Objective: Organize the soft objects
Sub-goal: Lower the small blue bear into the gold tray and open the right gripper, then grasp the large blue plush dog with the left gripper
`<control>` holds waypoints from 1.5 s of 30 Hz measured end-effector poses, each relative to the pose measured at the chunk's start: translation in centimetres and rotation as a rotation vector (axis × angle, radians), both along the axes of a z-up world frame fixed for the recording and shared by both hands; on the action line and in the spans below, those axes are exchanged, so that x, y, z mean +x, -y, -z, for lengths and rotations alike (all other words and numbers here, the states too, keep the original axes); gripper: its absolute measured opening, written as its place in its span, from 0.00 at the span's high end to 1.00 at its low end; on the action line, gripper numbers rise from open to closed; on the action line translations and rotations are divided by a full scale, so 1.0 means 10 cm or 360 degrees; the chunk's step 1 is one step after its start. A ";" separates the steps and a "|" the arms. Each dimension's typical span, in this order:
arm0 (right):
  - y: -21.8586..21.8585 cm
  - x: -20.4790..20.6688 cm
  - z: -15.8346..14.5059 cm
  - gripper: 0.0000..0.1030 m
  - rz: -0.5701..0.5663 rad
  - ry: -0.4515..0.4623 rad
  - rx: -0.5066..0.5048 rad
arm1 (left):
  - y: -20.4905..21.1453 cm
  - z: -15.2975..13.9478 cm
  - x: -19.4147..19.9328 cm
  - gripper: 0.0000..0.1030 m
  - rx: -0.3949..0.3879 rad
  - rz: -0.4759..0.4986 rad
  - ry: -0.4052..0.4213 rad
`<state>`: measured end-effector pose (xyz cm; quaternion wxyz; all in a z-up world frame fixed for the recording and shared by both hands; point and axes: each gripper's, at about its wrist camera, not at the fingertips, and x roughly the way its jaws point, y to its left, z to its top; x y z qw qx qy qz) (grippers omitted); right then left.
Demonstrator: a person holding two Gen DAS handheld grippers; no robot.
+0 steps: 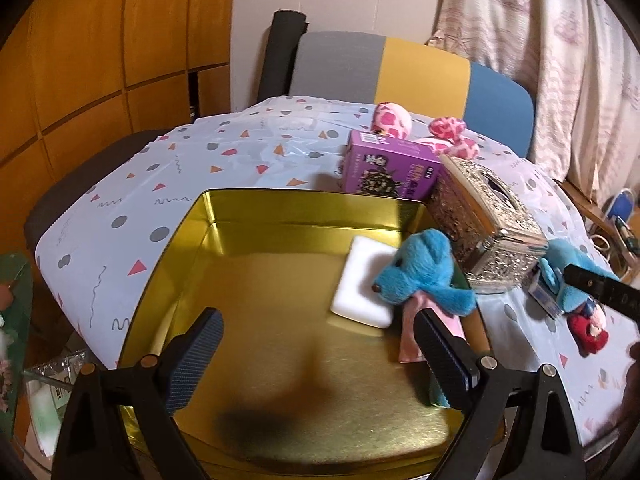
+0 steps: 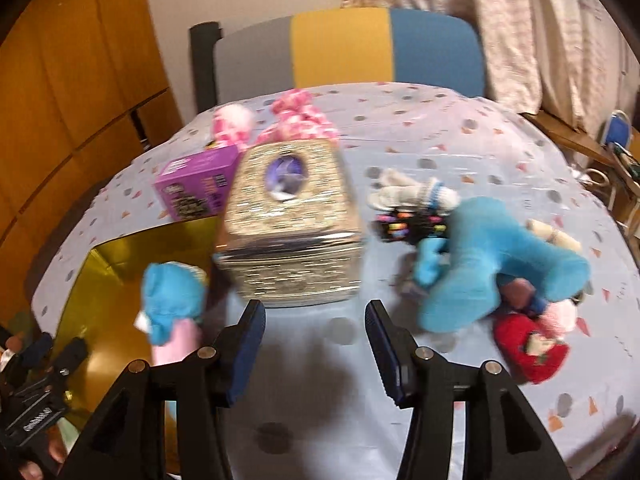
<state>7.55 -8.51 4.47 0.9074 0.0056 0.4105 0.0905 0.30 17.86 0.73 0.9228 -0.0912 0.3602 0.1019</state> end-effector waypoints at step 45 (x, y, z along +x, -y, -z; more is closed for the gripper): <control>2.89 0.15 0.27 0.40 0.1145 -0.0027 0.0803 | 2.88 -0.58 1.70 0.00 -0.0272 0.1103 -0.0318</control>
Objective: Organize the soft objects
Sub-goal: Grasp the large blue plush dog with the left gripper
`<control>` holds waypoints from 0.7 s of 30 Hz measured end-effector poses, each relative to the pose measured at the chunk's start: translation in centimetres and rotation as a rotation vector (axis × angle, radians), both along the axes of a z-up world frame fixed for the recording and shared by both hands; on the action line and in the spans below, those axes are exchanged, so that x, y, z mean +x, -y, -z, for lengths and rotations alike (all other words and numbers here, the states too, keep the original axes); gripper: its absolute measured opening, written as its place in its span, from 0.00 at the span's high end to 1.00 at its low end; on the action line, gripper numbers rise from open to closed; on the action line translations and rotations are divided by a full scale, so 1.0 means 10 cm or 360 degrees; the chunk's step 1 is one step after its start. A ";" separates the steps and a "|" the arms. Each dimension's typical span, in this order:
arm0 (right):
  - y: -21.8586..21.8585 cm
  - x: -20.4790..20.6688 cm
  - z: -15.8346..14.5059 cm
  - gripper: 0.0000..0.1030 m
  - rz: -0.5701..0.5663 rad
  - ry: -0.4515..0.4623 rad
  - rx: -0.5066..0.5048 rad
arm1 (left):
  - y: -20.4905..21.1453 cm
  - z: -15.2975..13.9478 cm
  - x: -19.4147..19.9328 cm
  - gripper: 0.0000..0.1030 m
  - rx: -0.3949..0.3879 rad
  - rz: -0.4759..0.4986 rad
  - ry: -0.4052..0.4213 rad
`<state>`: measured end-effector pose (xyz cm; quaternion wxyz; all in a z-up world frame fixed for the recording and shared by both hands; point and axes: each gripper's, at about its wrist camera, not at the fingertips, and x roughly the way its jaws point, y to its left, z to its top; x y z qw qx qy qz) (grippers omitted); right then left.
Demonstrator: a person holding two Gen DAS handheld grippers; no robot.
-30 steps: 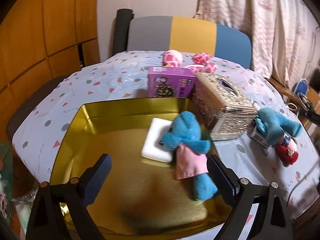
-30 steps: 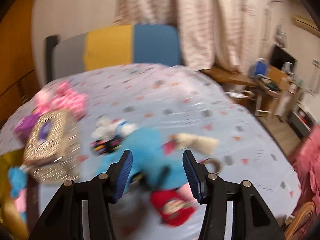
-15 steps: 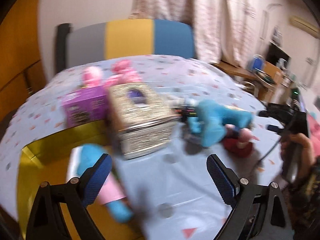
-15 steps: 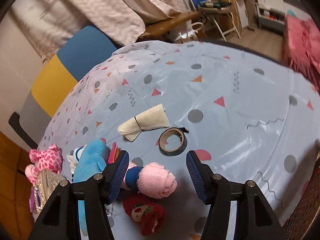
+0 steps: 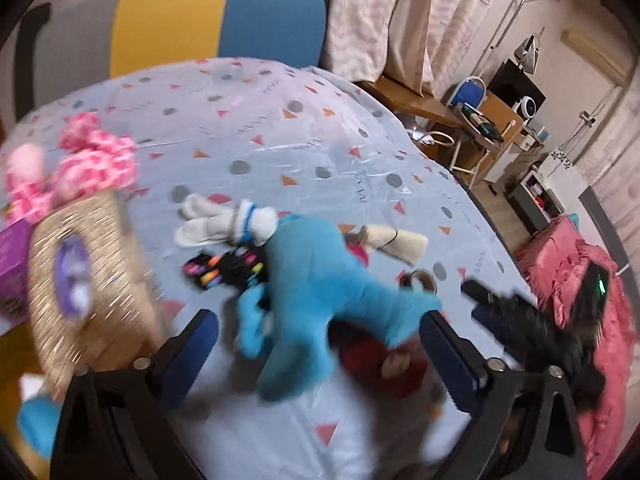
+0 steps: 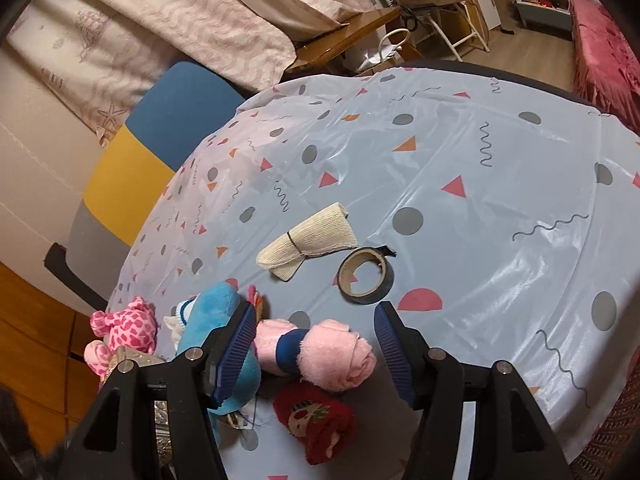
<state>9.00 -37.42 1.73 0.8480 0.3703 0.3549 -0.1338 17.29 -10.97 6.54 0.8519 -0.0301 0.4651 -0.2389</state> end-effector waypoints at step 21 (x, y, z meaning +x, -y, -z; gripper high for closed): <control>0.04 0.05 0.11 0.39 -0.0061 0.0025 0.0188 | 0.93 1.09 1.31 0.15 0.0242 0.0094 -0.0636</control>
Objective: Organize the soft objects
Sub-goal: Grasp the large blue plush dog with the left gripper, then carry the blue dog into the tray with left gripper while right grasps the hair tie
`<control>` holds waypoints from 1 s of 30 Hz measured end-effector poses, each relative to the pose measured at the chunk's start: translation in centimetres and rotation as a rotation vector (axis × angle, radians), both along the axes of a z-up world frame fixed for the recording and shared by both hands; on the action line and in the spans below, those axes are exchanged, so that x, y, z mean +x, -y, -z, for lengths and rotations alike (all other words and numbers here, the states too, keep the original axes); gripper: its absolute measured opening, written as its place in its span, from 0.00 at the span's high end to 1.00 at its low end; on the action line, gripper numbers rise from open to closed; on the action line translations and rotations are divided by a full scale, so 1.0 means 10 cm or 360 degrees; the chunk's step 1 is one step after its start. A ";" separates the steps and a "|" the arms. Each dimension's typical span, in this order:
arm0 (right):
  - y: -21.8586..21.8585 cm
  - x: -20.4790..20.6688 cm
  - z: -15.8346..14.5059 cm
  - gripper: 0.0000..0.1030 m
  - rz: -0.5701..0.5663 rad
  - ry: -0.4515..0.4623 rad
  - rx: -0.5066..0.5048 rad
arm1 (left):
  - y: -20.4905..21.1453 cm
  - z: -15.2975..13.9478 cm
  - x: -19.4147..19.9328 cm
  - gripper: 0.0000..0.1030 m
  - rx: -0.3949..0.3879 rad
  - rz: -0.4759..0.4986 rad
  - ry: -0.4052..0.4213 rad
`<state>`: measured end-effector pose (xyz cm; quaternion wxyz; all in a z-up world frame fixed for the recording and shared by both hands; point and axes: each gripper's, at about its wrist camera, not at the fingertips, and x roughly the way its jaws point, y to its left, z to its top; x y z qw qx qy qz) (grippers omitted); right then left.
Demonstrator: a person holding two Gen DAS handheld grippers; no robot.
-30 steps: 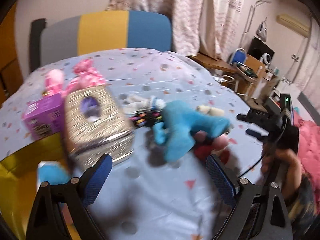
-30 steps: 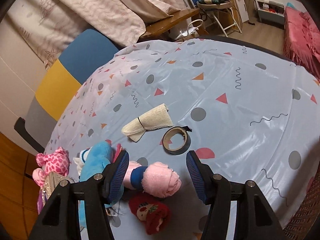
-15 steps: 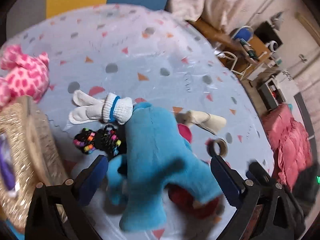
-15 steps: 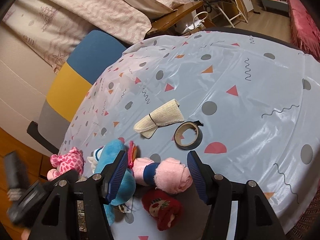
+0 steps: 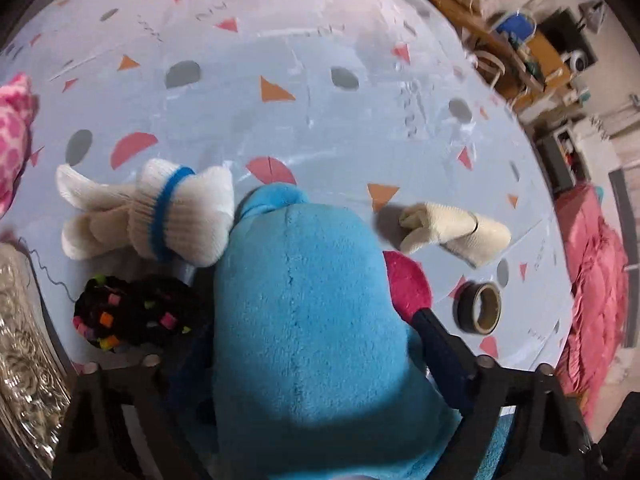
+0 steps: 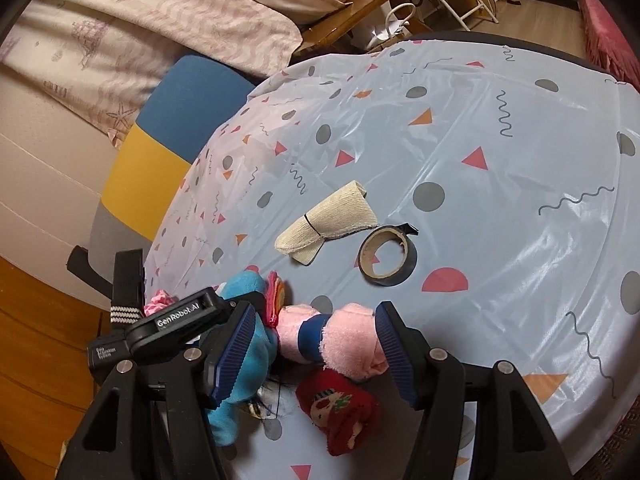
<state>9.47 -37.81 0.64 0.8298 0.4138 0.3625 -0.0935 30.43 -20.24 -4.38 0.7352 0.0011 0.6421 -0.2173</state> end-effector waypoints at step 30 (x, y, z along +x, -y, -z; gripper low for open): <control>-0.47 0.28 0.05 0.39 -0.0444 -0.0070 -0.0104 | -1.81 -1.46 -1.93 0.17 -0.0615 -0.0058 0.0764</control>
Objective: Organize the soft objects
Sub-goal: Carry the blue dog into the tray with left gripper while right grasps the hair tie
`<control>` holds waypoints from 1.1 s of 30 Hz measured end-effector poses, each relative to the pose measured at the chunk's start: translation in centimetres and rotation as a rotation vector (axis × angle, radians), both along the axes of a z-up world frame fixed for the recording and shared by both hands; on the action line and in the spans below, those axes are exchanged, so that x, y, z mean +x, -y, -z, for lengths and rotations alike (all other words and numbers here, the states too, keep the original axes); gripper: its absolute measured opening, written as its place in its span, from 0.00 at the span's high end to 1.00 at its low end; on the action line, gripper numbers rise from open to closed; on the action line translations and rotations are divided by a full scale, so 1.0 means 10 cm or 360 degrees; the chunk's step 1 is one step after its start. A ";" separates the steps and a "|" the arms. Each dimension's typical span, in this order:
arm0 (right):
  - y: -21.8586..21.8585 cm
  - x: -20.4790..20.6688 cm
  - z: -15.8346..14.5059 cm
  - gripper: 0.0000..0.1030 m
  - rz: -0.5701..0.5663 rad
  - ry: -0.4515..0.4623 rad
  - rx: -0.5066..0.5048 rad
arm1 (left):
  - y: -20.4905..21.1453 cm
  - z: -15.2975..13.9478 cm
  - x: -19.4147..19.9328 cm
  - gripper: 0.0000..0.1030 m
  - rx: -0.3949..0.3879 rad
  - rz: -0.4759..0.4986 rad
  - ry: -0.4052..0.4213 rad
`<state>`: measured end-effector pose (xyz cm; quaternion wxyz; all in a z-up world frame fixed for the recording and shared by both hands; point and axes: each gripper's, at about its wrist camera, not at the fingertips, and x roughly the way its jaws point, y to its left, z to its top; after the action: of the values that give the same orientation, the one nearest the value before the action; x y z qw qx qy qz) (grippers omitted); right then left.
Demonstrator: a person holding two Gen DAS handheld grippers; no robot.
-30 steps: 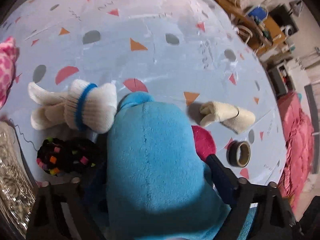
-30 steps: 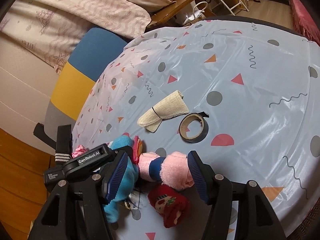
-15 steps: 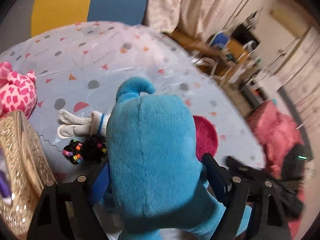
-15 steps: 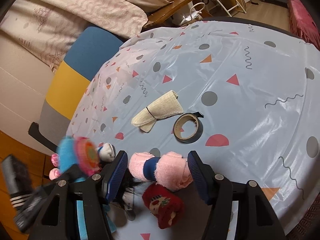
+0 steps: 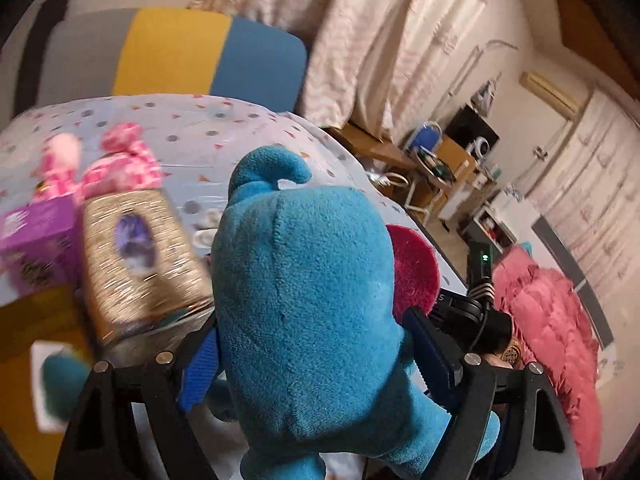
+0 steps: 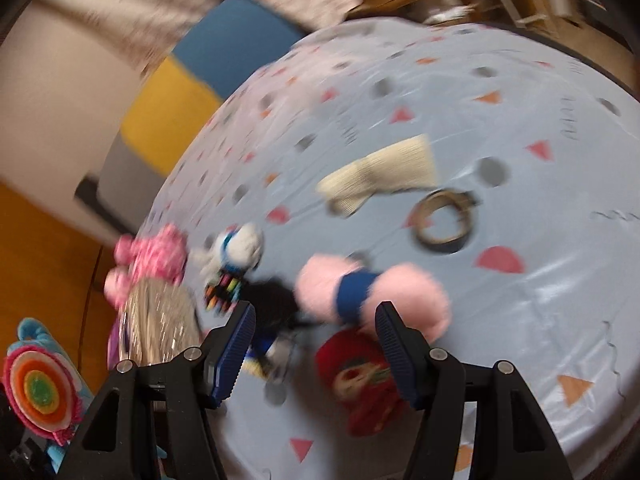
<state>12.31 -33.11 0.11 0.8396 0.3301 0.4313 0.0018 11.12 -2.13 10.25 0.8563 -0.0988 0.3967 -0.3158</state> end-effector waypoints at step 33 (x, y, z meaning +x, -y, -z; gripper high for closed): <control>-1.67 1.33 0.61 0.72 -0.0851 -0.0227 -0.1067 | -2.85 0.63 -0.70 0.17 0.0316 -0.0998 -0.0172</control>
<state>25.63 -16.45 -5.98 0.8385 -0.0847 0.5354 0.0561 4.10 26.36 3.91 0.8950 -0.1487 0.4205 0.0091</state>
